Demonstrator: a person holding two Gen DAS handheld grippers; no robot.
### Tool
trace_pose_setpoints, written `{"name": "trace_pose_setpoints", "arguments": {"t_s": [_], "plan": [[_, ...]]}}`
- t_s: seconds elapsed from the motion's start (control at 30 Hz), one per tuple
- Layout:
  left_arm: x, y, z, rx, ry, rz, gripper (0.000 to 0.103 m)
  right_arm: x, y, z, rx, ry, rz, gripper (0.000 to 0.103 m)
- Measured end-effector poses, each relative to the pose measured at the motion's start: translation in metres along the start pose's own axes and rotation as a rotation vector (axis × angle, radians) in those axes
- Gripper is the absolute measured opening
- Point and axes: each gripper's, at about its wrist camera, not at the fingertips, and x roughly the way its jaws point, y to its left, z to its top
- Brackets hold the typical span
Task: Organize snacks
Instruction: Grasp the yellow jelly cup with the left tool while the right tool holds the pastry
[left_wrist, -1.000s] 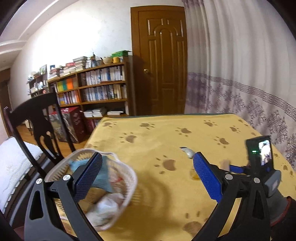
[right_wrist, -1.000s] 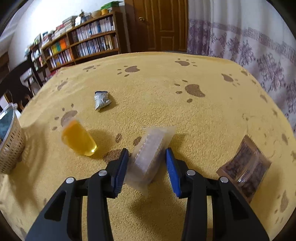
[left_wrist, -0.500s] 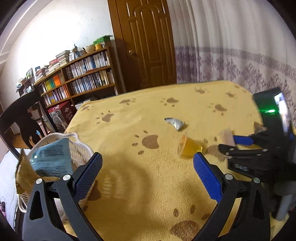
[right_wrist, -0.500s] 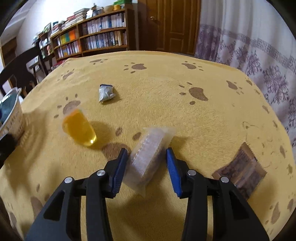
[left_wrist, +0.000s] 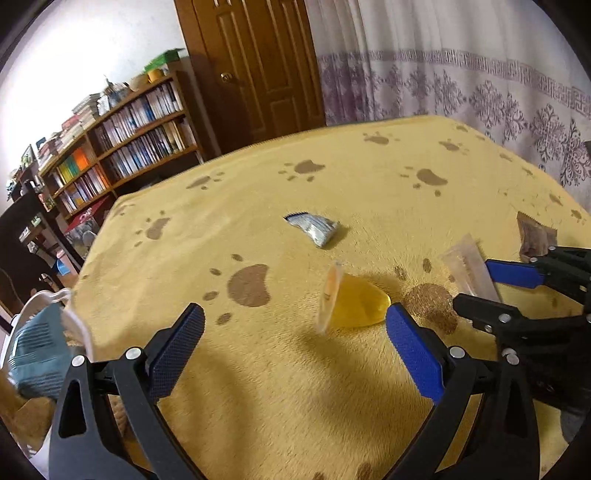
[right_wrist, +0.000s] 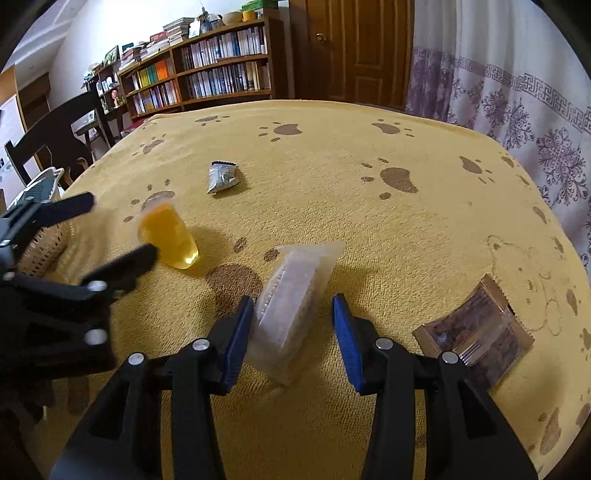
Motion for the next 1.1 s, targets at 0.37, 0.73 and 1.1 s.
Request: {"name": "trace_pose_setpoints", "arguments": {"t_s": [0.37, 0.73, 1.1], "plan": [[0.027, -0.021, 0.004, 0.051, 0.056, -0.089, 0.062, -0.001, -0.004, -0.001, 0.017, -0.005, 0.025, 0.044], [0.018, -0.016, 0.001, 0.006, 0.029, -0.143, 0.046, 0.0, -0.004, -0.001, 0.017, -0.005, 0.025, 0.044], [-0.017, 0.001, 0.004, -0.064, -0.044, -0.126, 0.045, -0.001, -0.004, -0.001, 0.018, -0.006, 0.027, 0.044]]}}
